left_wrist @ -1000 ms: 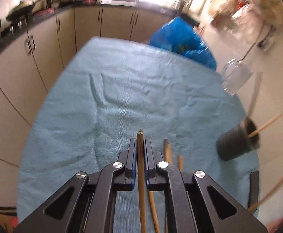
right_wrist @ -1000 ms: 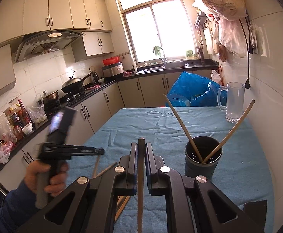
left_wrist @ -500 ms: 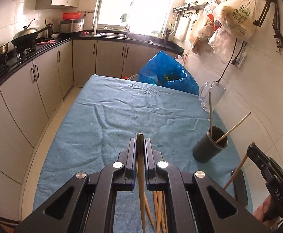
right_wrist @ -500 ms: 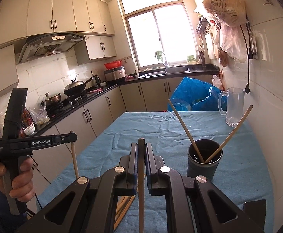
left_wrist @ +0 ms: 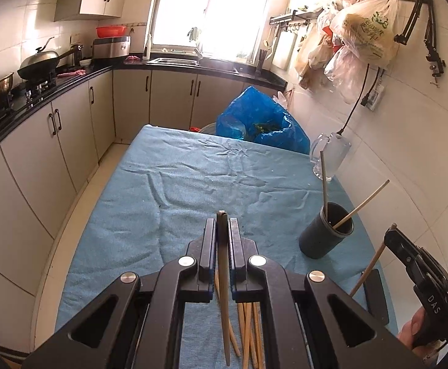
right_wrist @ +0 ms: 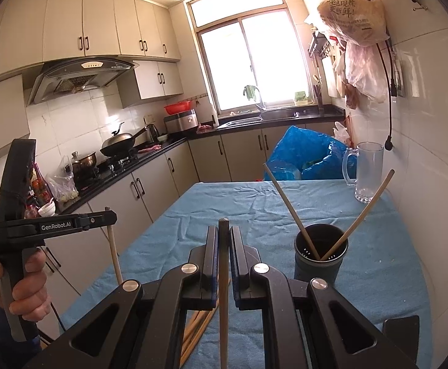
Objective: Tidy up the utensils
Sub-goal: 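Lift the chopstick with the left gripper and carry it toward the grey cup, then lower the chopstick into the grey cup with the left gripper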
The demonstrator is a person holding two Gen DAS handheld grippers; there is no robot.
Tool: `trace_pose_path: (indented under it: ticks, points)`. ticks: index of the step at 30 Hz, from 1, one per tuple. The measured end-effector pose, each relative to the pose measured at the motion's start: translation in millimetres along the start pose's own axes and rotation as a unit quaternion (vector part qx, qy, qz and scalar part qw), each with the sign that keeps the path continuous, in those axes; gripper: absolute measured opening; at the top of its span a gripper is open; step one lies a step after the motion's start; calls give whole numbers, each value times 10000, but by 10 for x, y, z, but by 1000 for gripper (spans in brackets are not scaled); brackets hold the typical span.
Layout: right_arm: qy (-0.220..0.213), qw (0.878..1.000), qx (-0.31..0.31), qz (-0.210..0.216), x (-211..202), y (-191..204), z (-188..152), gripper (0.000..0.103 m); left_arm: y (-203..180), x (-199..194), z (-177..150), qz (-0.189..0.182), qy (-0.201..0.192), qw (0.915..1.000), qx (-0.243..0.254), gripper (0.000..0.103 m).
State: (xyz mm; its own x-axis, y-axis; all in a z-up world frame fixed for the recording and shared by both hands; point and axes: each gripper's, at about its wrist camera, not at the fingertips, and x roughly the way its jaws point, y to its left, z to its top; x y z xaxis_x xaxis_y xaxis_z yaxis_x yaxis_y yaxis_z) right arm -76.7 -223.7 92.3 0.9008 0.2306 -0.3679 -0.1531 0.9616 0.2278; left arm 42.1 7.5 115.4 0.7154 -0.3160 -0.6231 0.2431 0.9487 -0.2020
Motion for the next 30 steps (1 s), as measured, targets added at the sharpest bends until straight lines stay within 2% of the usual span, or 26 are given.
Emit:
trace_pose_path:
  ticks: [15, 23, 30]
  points:
    - [-262, 9994, 194, -106, -185, -145, 104, 8, -219, -117, 113, -164, -104, 9997, 162, 6]
    - [-599, 9968, 423, -317, -398, -388, 283, 8, -579, -168, 291, -440, -212, 9978, 438, 6]
    - [-1058, 9915, 510, -553, -645, -573, 527, 8, -959, -116, 475, -706, -223, 9951, 659, 6]
